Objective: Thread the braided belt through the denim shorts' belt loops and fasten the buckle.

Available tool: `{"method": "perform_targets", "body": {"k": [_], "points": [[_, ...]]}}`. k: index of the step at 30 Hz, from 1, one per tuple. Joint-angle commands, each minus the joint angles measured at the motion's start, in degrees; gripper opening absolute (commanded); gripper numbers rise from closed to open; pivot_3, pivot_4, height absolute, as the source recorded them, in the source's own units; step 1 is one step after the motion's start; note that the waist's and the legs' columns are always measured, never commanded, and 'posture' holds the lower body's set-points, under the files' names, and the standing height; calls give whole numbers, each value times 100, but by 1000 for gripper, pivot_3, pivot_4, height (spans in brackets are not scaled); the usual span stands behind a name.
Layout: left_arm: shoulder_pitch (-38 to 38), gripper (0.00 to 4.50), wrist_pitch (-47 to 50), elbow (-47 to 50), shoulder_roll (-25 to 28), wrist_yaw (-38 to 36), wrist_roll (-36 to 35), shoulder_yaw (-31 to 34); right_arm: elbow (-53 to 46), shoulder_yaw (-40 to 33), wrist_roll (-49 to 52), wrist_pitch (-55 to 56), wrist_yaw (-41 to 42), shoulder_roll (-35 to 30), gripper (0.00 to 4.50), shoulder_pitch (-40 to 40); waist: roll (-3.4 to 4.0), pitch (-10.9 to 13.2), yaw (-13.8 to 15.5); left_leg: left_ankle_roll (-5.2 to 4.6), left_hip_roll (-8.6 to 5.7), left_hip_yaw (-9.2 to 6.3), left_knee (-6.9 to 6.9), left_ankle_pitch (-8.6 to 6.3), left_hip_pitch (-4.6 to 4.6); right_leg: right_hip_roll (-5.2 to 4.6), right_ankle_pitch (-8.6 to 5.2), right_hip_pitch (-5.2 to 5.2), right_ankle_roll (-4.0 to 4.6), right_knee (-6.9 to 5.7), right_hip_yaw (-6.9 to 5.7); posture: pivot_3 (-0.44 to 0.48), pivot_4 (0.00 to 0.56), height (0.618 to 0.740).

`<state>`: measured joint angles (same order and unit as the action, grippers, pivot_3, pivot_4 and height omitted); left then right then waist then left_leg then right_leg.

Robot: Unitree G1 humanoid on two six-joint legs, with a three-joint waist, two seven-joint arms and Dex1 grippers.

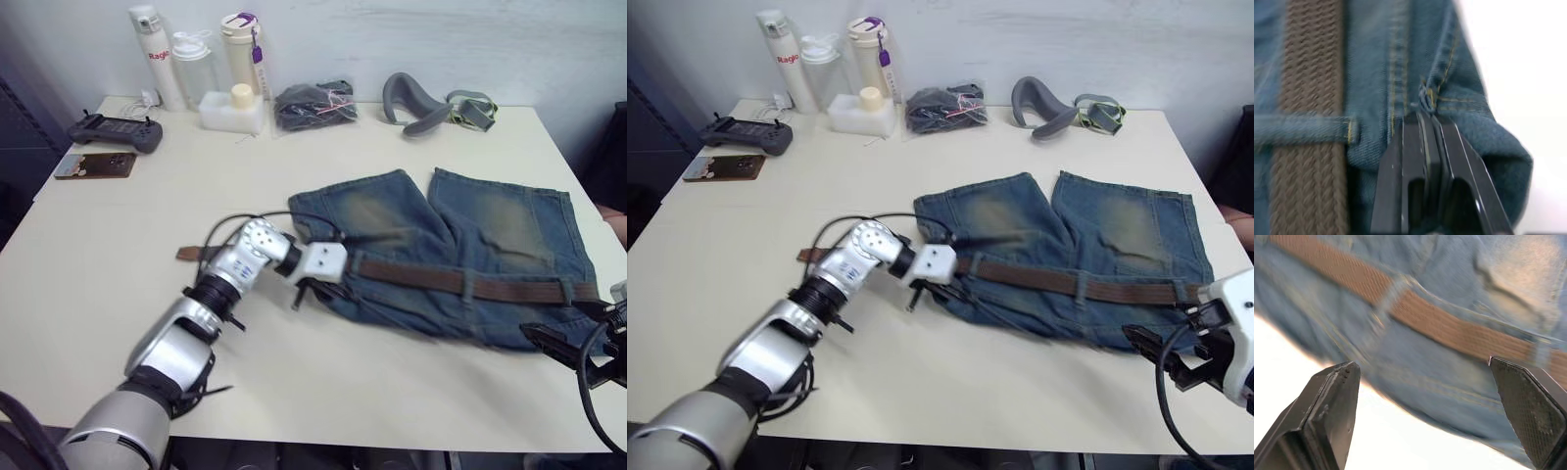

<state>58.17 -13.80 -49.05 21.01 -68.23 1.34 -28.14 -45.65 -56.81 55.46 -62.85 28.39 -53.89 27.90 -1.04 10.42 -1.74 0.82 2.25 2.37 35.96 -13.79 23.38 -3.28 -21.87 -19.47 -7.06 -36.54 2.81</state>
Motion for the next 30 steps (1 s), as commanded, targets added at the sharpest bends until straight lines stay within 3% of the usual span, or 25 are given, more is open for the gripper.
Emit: {"method": "perform_targets", "body": {"k": [1, 9, 16, 23, 30], "points": [[207, 98, -134, -1225, 527, 500, 595, 148, 123, 224, -221, 177, 93, -105, 4500, -155, -13, -2, -40, 1, 0, -1, -4, -1, -11, 9, 0, 0, 0, -3, 19, 0, 150, 740], [530, 98, -139, -2307, 1840, 880, 961, 481, 441, 1115, -667, 525, 313, -191, 4500, -669, -34, 4, -291, 29, 53, 11, 0, -13, -31, 80, 3, -21, 14, -35, 79, 0, 150, 740], [480, 98, 533, -2557, 2458, 831, 822, 1009, 849, 1821, -939, 729, 439, -271, 4500, -1338, -42, 9, -303, 55, 59, 32, -1, -1, -16, 88, -15, -95, 47, -115, 105, 0, 150, 740], [239, 98, 1510, -2297, 2267, -804, 130, 1799, 1192, 2402, -1042, 800, 644, -381, 4500, -2076, -43, 10, -281, 61, 60, 56, 0, 2, -14, 88, -16, -113, 49, -127, 130, 0, 150, 740], [127, 98, 2878, -1448, 2353, -2100, -291, 2155, 1504, 3117, -1193, 879, 852, -434, 4500, -2884, -59, 19, -150, 61, 62, 65, 6, 2, -5, 77, -16, -122, 48, -127, 136, 0, 150, 740]]}}
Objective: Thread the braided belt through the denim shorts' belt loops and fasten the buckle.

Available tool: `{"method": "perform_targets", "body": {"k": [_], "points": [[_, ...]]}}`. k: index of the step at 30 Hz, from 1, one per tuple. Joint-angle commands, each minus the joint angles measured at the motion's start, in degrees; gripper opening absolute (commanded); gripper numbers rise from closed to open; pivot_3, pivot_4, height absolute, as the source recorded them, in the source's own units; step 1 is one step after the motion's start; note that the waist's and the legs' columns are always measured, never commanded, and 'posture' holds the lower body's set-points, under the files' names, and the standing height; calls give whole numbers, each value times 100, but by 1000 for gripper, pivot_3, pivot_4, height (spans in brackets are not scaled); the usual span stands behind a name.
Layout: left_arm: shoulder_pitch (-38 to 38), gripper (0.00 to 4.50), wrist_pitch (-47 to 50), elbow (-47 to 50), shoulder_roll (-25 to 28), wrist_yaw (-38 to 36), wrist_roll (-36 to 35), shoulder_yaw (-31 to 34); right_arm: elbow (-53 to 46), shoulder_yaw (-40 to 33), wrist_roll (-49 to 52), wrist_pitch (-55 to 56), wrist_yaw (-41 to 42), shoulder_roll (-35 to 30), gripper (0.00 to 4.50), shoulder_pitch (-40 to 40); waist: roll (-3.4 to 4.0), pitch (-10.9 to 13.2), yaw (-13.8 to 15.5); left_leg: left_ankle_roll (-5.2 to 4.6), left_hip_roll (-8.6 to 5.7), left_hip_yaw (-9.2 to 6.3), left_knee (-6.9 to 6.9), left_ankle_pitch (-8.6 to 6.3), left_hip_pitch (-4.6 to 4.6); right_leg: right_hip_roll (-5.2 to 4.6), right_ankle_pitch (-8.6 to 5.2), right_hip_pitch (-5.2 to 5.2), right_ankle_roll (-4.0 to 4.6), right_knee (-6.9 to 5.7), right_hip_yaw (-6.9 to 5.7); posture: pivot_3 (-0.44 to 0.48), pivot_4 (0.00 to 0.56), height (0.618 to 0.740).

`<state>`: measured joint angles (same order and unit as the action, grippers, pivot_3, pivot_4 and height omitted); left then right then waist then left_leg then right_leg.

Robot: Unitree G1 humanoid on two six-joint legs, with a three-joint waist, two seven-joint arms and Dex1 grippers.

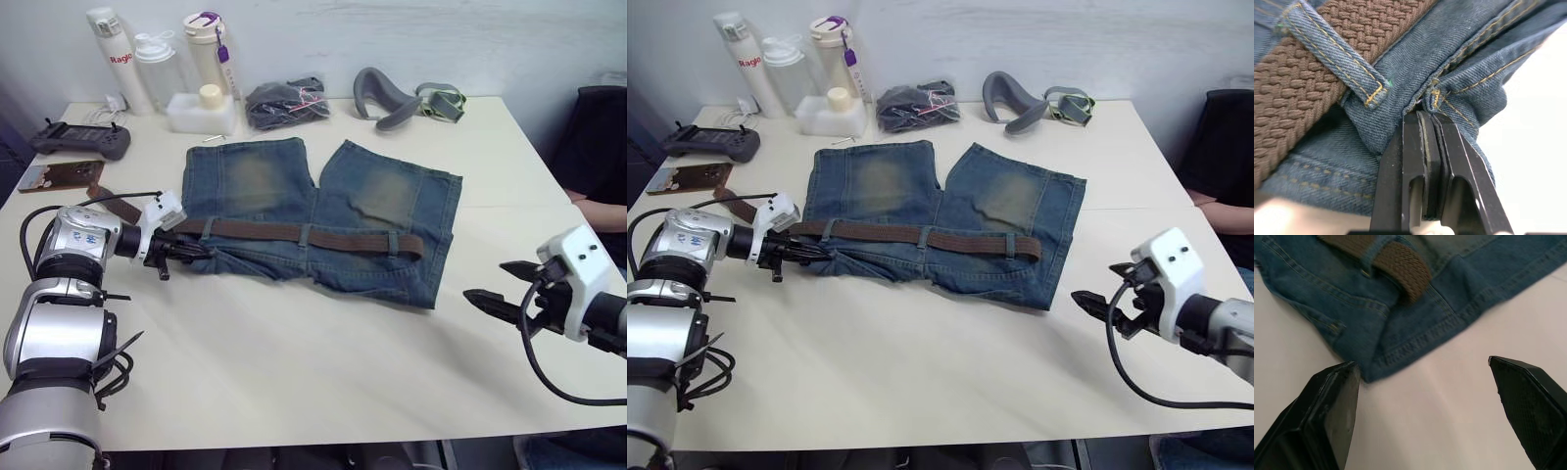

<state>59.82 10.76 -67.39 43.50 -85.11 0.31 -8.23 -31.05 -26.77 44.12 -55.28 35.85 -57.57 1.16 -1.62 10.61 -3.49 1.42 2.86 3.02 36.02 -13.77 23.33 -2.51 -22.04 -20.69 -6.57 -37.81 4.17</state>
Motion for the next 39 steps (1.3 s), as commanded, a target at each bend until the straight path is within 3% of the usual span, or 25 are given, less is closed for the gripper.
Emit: {"method": "perform_targets", "body": {"k": [1, 7, 10, 14, 18, 22, 25, 29, 30, 34, 36, 39], "points": [[-72, 98, 509, 490, 117, -432, -200, 182, 70, 163, -57, 123, 124, -49, 4500, -276, -2, 1, 45, 0, 6, -1, 0, 0, 4, 0, 0, -4, 0, 0, 0, 0, 150, 740], [-308, 98, 1060, 1079, 387, -384, -351, 302, 258, 605, -109, 176, 211, 84, 4500, -627, -7, 4, 67, 0, 20, 0, 6, 0, 19, -5, 0, -20, 0, -4, -1, 0, 150, 740], [-394, 1002, 1465, 1334, 565, -563, -567, 408, 390, 695, -96, 140, 173, 202, 4500, -779, -10, 6, 44, 1, 26, 5, 10, 0, 32, -3, 0, -39, 0, -16, 0, 0, 150, 740], [-729, 2751, 1654, 1913, 775, -595, -713, 433, 495, 775, -57, 112, 199, 304, 4500, -966, -9, 6, 50, 2, 27, 19, 7, 1, 34, -4, 0, -55, 0, -26, 13, 0, 150, 740], [-594, 4492, 2182, 1853, 1043, -634, -1133, 800, 635, 838, 145, -26, 439, 302, 4500, -1257, -10, 6, 62, 2, 28, 17, 21, 1, 51, -5, 0, -68, 0, -35, 10, 0, 150, 740], [-368, 4492, 2285, 1489, 1116, -201, -1387, 1191, 927, 1094, -157, 157, 318, 384, 4500, -1700, -9, 6, 48, 2, 29, 16, 33, 2, 76, -3, 0, -95, 1, -49, 9, 0, 150, 740], [-181, 4492, 2229, 1158, 932, 515, -1403, 1452, 1395, 1278, -302, 259, 280, 584, 4500, -2110, -10, 6, 56, 1, 26, 15, 45, 1, 79, -5, 0, -97, 0, -53, 5, 0, 150, 740], [-402, 4492, 1915, 1273, 607, 1026, -1213, 1369, 1808, 1712, -735, 699, 476, 719, 4500, -2418, -6, 6, 60, -3, -6, -6, 42, -1, 86, -17, 0, -81, 0, -45, -18, 0, 150, 740], [-544, 4492, 1803, 1443, 516, 1087, -1176, 1311, 1855, 1844, -839, 803, 528, 745, 4500, -2479, 8, 13, 8, -8, -17, -43, 23, 13, 94, -32, 0, -63, 0, -54, -64, 0, 150, 740], [-1000, 4492, 1444, 2274, 164, 1338, -1254, 1310, 1999, 1981, -813, 628, 597, 891, 4500, -2653, 16, 18, -98, -5, -229, -382, -127, 193, 137, -217, -8, 46, 7, 0, -467, 0, 150, 740], [-977, 4492, 1667, 2473, 3, 1531, -1390, 1410, 2099, 1940, -779, 546, 618, 939, 4500, -2724, 9, 22, 47, 34, -192, -398, -90, 225, 199, -226, -13, -2, 14, -24, -502, 0, 150, 740], [-639, 4492, 2196, 2267, -187, 1904, -1612, 1661, 2472, 1776, -721, 405, 607, 1003, 4500, -2943, 9, 22, 209, 32, -193, -381, -84, 224, 199, -226, -13, -1, 14, -18, -492, 0, 150, 740]]}}
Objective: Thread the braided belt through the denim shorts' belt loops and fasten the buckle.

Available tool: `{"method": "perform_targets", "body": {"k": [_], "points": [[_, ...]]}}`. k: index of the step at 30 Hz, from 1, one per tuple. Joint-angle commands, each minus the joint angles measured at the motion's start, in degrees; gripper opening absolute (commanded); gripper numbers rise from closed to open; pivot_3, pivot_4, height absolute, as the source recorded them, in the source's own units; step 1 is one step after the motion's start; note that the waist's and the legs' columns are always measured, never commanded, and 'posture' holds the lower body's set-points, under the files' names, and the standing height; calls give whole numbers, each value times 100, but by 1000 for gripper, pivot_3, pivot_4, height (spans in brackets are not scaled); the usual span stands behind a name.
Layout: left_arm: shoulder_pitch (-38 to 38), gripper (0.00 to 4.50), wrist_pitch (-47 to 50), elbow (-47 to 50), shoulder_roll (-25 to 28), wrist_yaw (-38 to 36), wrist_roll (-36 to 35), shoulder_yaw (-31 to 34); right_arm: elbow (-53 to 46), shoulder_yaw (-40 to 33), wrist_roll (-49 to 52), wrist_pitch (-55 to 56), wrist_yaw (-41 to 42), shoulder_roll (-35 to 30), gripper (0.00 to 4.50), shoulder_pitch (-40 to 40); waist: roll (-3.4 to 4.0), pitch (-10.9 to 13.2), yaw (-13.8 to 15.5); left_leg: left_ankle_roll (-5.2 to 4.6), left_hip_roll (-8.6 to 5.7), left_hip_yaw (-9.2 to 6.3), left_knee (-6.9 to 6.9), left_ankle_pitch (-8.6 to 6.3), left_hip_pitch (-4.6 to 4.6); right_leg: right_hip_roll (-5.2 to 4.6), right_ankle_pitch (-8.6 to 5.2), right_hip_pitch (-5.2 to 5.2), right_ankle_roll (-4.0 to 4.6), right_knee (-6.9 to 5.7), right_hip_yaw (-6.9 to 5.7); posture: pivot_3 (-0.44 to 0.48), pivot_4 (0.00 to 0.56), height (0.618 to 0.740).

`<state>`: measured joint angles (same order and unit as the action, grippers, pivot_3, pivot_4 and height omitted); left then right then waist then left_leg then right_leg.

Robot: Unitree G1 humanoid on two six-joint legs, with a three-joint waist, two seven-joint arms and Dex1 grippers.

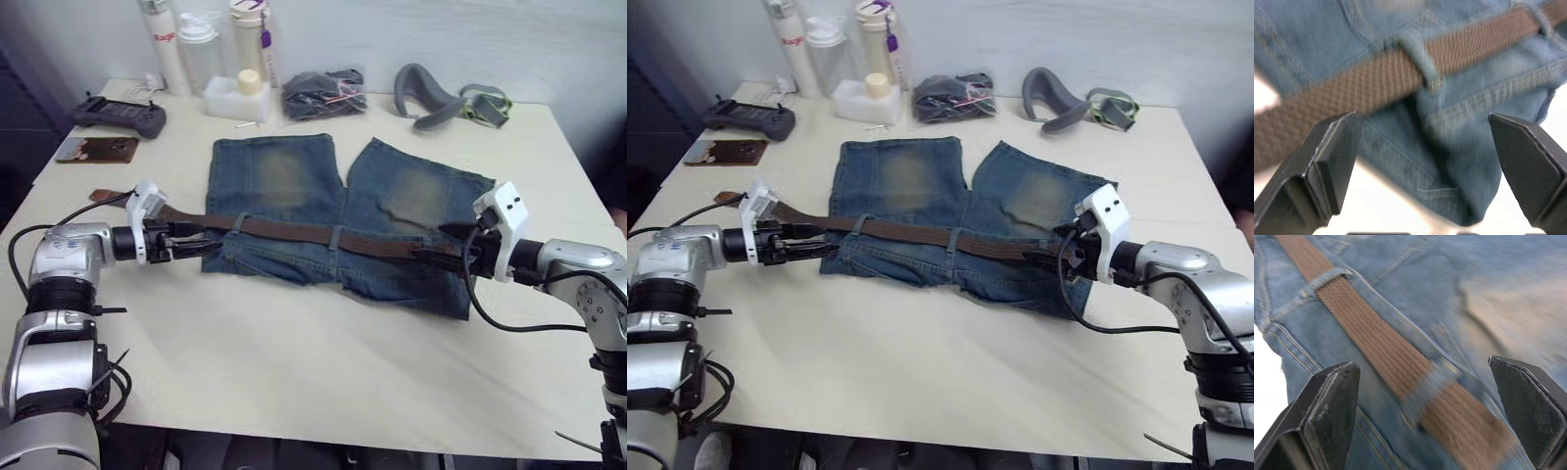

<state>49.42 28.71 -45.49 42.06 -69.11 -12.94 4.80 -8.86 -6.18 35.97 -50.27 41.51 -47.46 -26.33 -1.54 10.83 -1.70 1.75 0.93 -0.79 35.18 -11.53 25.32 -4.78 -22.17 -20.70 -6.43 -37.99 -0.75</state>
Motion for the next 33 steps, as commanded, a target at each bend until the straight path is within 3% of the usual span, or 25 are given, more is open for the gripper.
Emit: {"method": "perform_targets", "body": {"k": [1, 10, 15, 18, 25, 27, 30, 33], "points": [[516, 4492, 558, -3, -82, 364, -332, 394, 441, -337, 117, -136, 73, 7, 4500, -296, -1, 0, 43, -5, -4, 1, 1, -3, 0, -4, 0, 0, 0, 0, 5, 0, 150, 740], [1193, 4492, 583, -1079, -554, 858, 65, 92, 2075, -170, -195, -37, 185, 401, 4500, -1122, -1, 1, 4, -22, -16, 81, -1, -15, -17, -9, 2, -5, -4, 3, 22, 0, 150, 740], [1114, 4492, 425, -1407, -822, 797, 576, -497, 2218, 386, -545, 28, 533, 516, 4500, -919, -1, 0, 3, -21, -8, 125, 0, -14, -15, -2, 2, -41, -4, -21, 44, 0, 150, 740], [1099, 3695, 409, -1509, -856, 718, 584, -491, 2121, 385, -529, -12, 557, 668, 3648, -745, 0, 0, 5, -18, -9, 141, 6, -16, -24, -4, 2, -49, -4, -42, 59, 0, 150, 740], [1098, 717, 260, -1323, -665, 332, 413, -266, 1429, 174, -547, 355, 692, 569, 383, -339, 0, 0, 6, -14, -5, 141, 12, -20, -21, 0, 2, -73, -4, -62, 89, 0, 150, 740], [1008, 233, 196, -1058, -586, 111, 338, -229, 1061, 128, -632, 655, 786, 417, 213, -129, 0, 0, 9, -14, -4, 141, 11, -20, -20, 1, 2, -76, -4, -63, 92, 0, 150, 740], [657, 230, 268, -190, -440, -383, 56, -162, 236, -24, -846, 1515, 928, 218, 213, 373, 0, 0, 13, -14, -4, 141, 10, -23, -18, 1, 2, -80, -4, -62, 98, 0, 150, 740], [-71, 230, -266, 1122, -342, -497, -73, -140, -544, -336, -1376, 2771, 507, 348, 213, 840, 0, 0, 6, -8, 4, 137, 10, -30, -17, 8, 2, -83, -4, -59, 107, 0, 150, 740]]}}
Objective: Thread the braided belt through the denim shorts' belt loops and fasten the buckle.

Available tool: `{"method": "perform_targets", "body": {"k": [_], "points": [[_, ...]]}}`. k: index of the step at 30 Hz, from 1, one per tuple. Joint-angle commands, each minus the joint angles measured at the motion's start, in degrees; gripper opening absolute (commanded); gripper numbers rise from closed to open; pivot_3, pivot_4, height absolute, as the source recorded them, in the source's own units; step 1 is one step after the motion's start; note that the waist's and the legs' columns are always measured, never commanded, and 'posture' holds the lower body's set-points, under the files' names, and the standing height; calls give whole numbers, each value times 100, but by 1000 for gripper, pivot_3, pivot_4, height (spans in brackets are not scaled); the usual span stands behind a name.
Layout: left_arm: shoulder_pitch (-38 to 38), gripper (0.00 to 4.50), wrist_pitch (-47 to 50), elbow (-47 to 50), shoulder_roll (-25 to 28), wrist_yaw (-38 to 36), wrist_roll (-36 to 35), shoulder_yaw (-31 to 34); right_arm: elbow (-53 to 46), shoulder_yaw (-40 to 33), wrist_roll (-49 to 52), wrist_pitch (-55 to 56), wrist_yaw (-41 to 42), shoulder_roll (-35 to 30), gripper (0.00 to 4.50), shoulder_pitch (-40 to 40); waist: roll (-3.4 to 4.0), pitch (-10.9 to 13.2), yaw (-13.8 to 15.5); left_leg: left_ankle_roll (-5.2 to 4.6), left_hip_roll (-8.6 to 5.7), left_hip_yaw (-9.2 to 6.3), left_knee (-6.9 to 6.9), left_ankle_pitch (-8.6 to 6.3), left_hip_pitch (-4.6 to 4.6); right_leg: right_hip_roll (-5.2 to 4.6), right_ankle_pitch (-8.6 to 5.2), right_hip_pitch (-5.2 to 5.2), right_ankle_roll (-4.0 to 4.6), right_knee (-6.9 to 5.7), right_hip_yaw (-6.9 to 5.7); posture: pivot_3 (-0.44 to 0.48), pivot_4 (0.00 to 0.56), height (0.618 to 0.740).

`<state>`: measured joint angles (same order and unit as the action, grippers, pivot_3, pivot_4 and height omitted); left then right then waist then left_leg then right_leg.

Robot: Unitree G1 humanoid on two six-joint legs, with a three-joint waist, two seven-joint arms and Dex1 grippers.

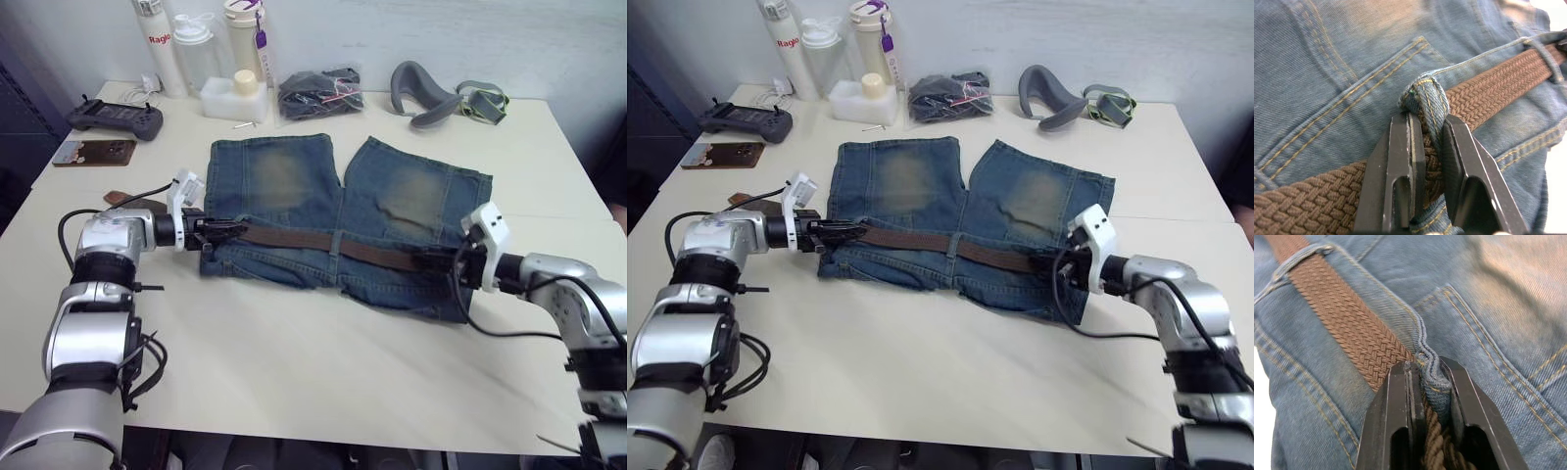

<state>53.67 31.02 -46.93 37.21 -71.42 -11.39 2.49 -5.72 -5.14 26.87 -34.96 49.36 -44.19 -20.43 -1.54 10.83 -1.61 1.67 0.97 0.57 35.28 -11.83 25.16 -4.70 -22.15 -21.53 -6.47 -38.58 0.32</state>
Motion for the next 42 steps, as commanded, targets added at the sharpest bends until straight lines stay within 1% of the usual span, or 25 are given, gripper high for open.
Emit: {"method": "perform_targets", "body": {"k": [1, 3, 5, 8, 9, 10, 11, 12, 15, 16, 19, 20, 21, 22, 23, 24, 25, 29, 30, 32, 34, 37, 39, 41, 42], "points": [[-759, 230, -745, 1664, 178, -302, -200, 32, -983, -497, -658, 1613, -399, 69, 213, 360, 0, 0, -3, 0, 9, -1, 0, 0, -2, -1, 0, 0, 0, -2, 3, 0, 150, 740], [-1403, 230, -1335, 2584, 220, -281, -168, -2, -1589, -670, -921, 2492, -362, 162, 213, 993, 0, 0, 12, 1, 25, 4, 6, 0, -8, -1, 0, 4, 0, -1, 9, 0, 150, 740], [-1810, 230, -1897, 3067, 290, -217, -93, 22, -1951, -766, -1096, 3076, -321, 225, 213, 1523, 0, -1, 21, 2, 33, -1, 9, -8, -13, 3, 0, 12, 0, -4, 9, 0, 150, 740], [-2246, 230, -2766, 3553, 371, 17, 16, 143, -2278, -864, -1764, 4585, -191, 267, 213, 2746, 0, -1, 51, -2, 42, 3, 27, -24, -9, 13, 0, 20, 0, 5, 8, 0, 150, 740], [-2408, 230, -4102, 3540, 391, 528, 497, 210, -2399, -943, -1966, 5181, -192, 364, 213, 3266, -1, -2, 57, -3, 43, 4, 31, -26, -9, 13, 0, 22, 0, 7, 8, 0, 150, 740], [-2514, 230, -5083, 3501, 410, 910, 856, 245, -2463, -995, -2076, 5568, -218, 430, 213, 3597, -1, -2, 73, -6, 43, 4, 33, -28, -11, 13, 0, 29, 0, 17, 9, 0, 150, 740], [-2935, 230, -6268, 3680, 377, 1119, 1098, 332, -2441, -1062, -2390, 6368, -297, 586, 213, 4157, 1, -3, 88, -6, 42, 7, 32, -29, -17, 12, 0, 30, 0, 41, 12, 0, 150, 740], [-3290, 229, -7034, 3809, 364, 1227, 1140, 392, -2393, -1121, -2645, 7018, -386, 721, 213, 4594, 6, -7, 85, -3, 48, 10, 29, -33, -28, 15, 0, 40, 0, 54, 11, 0, 150, 740], [-4110, 229, -8182, 3832, 450, 1391, 887, 527, -1874, -1268, -3377, 8670, -737, 1029, 213, 5365, 6, -6, 6, -3, 62, 53, -7, -78, -137, 14, -1, 131, 1, 96, 20, 0, 150, 740], [-4339, 229, -8547, 3689, 536, 1429, 816, 567, -1649, -1320, -3614, 9081, -868, 1109, 213, 5515, 2, -7, -18, -28, 68, 64, -18, -108, -172, 15, -1, 169, 1, 115, 20, 0, 150, 740], [-4817, 229, -9297, 3396, 787, 1599, 763, 615, -1164, -1438, -4071, 9740, -1201, 1217, 213, 5743, -7, -13, -45, -6, 87, 102, -25, -147, -279, 15, -8, 277, 15, 140, 22, 0, 150, 740], [-4948, 229, -9420, 3360, 863, 1655, 670, 605, -1048, -1454, -4161, 9875, -1285, 1206, 213, 5796, -7, -14, -37, 29, 98, 112, -27, -177, -311, 10, -13, 315, 24, 158, 22, 0, 150, 740], [-5087, 729, -9342, 3352, 969, 1615, 515, 517, -956, -1459, -4168, 9971, -1371, 1187, 213, 5832, -6, -15, -31, 37, 111, 120, -26, -189, -326, 7, -17, 331, 32, 162, 24, 0, 150, 740], [-5215, 1242, -9279, 3370, 1067, 1577, 312, 429, -892, -1452, -4148, 10019, -1437, 1142, 713, 5867, -7, -15, -27, 35, 116, 122, -26, -191, -329, 6, -19, 334, 36, 166, 24, 0, 150, 740], [-5303, 1512, -9239, 3407, 1137, 1543, 105, 346, -843, -1466, -4133, 10095, -1501, 1094, 1262, 5880, -7, -15, -26, 29, 119, 123, -25, -190, -330, 7, -20, 334, 39, 165, 26, 0, 150, 740], [-5357, 1908, -9223, 3445, 1192, 1538, -31, 292, -792, -1485, -4093, 10173, -1555, 1019, 1618, 5889, -7, -15, -20, 17, 126, 124, -25, -188, -330, 10, -23, 333, 43, 165, 27, 0, 150, 740], [-5398, 2472, -9232, 3488, 1237, 1557, -155, 268, -733, -1520, -4053, 10253, -1609, 933, 2176, 5906, -7, -15, -17, 11, 132, 124, -23, -188, -330, 13, -25, 332, 48, 165, 29, 0, 150, 740], [-5423, 4323, -8880, 3484, 1316, 1704, -544, 476, -260, -1793, -3838, 10542, -1842, 501, 4209, 5916, -6, -16, -4, 8, 147, 132, -21, -190, -331, 25, -27, 328, 51, 162, 29, 0, 150, 740], [-5354, 4424, -8761, 3369, 1386, 1722, -650, 621, -48, -1945, -3693, 10601, -1895, 330, 4367, 5936, -6, -15, -5, 8, 147, 134, -20, -190, -331, 25, -27, 328, 51, 161, 30, 0, 150, 740], [-5076, 4424, -8295, 2917, 1578, 1884, -745, 1016, 477, -2266, -3278, 10734, -1937, -145, 4367, 6060, -6, -14, -7, 8, 147, 139, -20, -190, -339, 26, -27, 333, 51, 160, 35, 0, 150, 740], [-4662, 4424, -7742, 2313, 1731, 2230, -617, 1324, 1124, -2478, -2961, 10771, -1950, -579, 4367, 6030, -11, -11, -11, 8, 146, 146, -22, -190, -361, 28, -28, 347, 53, 160, 41, 0, 150, 740], [-4189, 4424, -7184, 1769, 1795, 2582, -437, 1501, 1676, -2476, -2744, 10808, -1974, -923, 4367, 5837, -15, -9, -33, 12, 159, 145, -23, -198, -405, 37, -34, 392, 63, 170, 38, 0, 150, 740], [-3889, 4424, -6712, 1606, 1707, 2899, -315, 1520, 1965, -2456, -2719, 10721, -2019, -1051, 4367, 5461, -13, -9, -49, 13, 164, 148, -26, -204, -405, 40, -34, 392, 64, 175, 42, 0, 150, 740], [-3621, 4424, -6465, 1533, 1579, 3112, -175, 1461, 2048, -2430, -2582, 10294, -2071, -1084, 4367, 5049, -10, -7, -67, 12, 165, 148, -25, -205, -403, 41, -34, 390, 63, 174, 46, 0, 150, 740], [-3401, 4424, -6177, 1523, 1458, 3280, -161, 1433, 1849, -2354, -2484, 9912, -2085, -1112, 4367, 4759, -10, -6, -66, 12, 165, 148, -24, -205, -403, 41, -33, 389, 61, 173, 47, 0, 150, 740]]}}
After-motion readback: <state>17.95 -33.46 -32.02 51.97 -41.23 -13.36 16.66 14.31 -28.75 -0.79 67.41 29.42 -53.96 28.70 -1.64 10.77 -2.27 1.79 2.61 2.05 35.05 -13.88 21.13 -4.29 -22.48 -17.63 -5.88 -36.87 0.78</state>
